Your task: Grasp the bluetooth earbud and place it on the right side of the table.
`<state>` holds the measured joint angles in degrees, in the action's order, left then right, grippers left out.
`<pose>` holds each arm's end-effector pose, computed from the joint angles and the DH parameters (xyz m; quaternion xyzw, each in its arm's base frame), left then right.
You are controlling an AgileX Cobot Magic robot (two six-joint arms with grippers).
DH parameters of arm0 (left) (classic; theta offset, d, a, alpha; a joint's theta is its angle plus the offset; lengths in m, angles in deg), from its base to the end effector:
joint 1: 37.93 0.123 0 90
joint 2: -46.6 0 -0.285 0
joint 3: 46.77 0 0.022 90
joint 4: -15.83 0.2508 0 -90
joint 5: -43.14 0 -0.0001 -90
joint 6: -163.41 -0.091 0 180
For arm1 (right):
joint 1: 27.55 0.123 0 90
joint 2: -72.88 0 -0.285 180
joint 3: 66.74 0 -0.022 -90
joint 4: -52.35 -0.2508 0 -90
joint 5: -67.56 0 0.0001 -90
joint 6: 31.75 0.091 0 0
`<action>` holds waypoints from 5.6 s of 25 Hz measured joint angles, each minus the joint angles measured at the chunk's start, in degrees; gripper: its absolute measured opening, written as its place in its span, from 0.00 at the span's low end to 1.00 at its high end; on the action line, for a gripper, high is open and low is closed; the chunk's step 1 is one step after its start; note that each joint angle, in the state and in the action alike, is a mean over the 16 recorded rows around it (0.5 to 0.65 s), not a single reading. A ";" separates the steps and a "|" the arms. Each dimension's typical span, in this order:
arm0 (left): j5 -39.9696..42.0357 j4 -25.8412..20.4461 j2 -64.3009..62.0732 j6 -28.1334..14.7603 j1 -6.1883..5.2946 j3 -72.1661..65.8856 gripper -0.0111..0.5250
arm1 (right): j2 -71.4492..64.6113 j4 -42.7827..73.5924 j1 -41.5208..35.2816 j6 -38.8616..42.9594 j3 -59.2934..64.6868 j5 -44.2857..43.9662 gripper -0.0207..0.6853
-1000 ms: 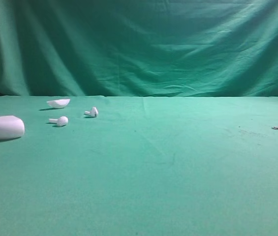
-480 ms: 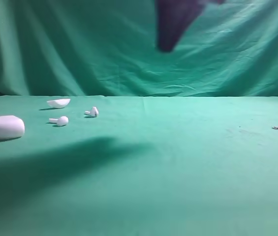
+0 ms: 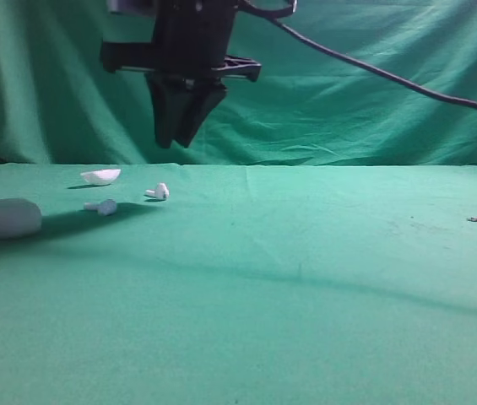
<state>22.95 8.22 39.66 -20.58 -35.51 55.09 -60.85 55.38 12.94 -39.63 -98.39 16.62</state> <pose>0.0529 -0.0019 0.1771 -0.0247 0.7934 -0.0221 0.6077 0.3736 0.3141 0.2169 -0.4087 0.8821 0.0426 0.2305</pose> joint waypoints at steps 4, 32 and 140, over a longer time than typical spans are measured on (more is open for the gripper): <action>0.00 0.00 0.00 0.00 0.00 0.00 0.02 | -3.80 -0.34 0.27 -0.07 -3.45 1.28 0.43; 0.00 0.00 0.00 0.00 0.00 0.00 0.02 | -10.02 -0.98 0.08 2.29 -6.80 4.80 0.19; 0.00 0.00 0.00 0.00 0.00 0.00 0.02 | 104.29 -5.12 -28.16 10.25 54.29 -6.67 0.03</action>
<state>22.95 8.22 39.66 -20.58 -35.51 55.09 43.44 50.26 -15.21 -29.38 -44.10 9.95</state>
